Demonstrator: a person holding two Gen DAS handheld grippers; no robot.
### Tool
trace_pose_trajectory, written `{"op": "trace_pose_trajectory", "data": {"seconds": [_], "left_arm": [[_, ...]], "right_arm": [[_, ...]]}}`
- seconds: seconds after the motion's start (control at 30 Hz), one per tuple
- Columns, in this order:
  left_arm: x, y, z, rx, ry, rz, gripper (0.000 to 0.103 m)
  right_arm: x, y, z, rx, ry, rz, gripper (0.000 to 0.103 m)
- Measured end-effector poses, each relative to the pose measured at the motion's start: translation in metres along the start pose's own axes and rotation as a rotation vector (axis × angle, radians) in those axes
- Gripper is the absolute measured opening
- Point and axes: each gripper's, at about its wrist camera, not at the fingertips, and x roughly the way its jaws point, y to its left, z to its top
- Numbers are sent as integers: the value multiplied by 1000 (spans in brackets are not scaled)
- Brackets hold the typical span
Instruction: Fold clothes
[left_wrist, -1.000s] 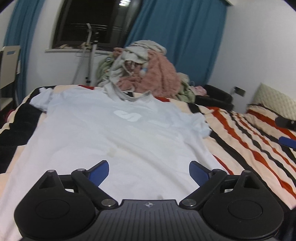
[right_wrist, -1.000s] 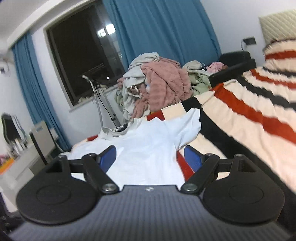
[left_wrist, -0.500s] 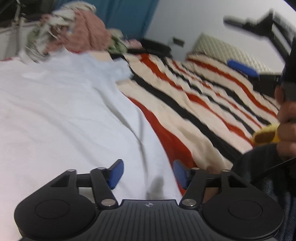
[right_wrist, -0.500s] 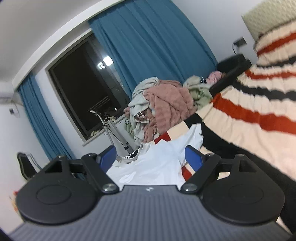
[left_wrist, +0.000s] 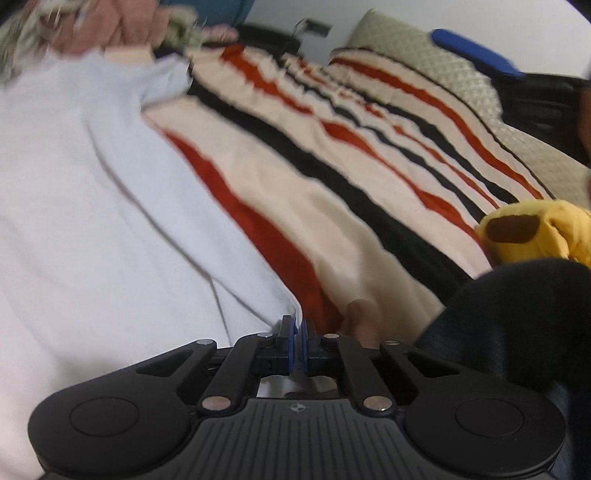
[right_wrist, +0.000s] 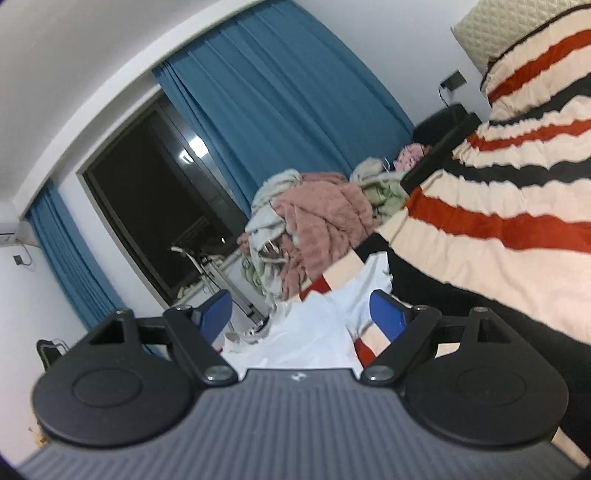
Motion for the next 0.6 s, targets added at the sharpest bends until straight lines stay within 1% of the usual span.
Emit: {"op": "trace_pose_trajectory", "data": {"seconds": [0.13, 0.17, 0.23, 0.3, 0.33, 0.37, 0.4, 0.43, 0.5, 0.6], "left_arm": [[5, 0, 4, 1, 12, 6, 4], [5, 0, 4, 2, 12, 11, 6], [-3, 0, 8, 9, 4, 38, 18], [-13, 1, 13, 16, -5, 69, 43], [-23, 2, 15, 25, -25, 97, 53], [-34, 2, 18, 38, -52, 130, 68], [-45, 3, 21, 50, -79, 163, 76], [-57, 3, 23, 63, -106, 197, 78], [-82, 8, 27, 82, -165, 252, 85], [-119, 18, 32, 81, -248, 337, 93]], "right_arm": [[1, -1, -1, -4, 2, -2, 84], [2, -1, -2, -6, 3, -2, 84], [1, 2, -3, -27, 5, -3, 84], [0, 7, -4, -56, 0, -6, 84], [0, 9, -5, -68, -2, -8, 84], [0, 11, -5, -79, -4, -11, 84], [0, 13, -6, -92, -5, -13, 84], [0, 15, -7, -106, -4, -16, 84], [1, 20, -9, -138, -4, -23, 84], [2, 28, -13, -188, -5, -32, 84]]}}
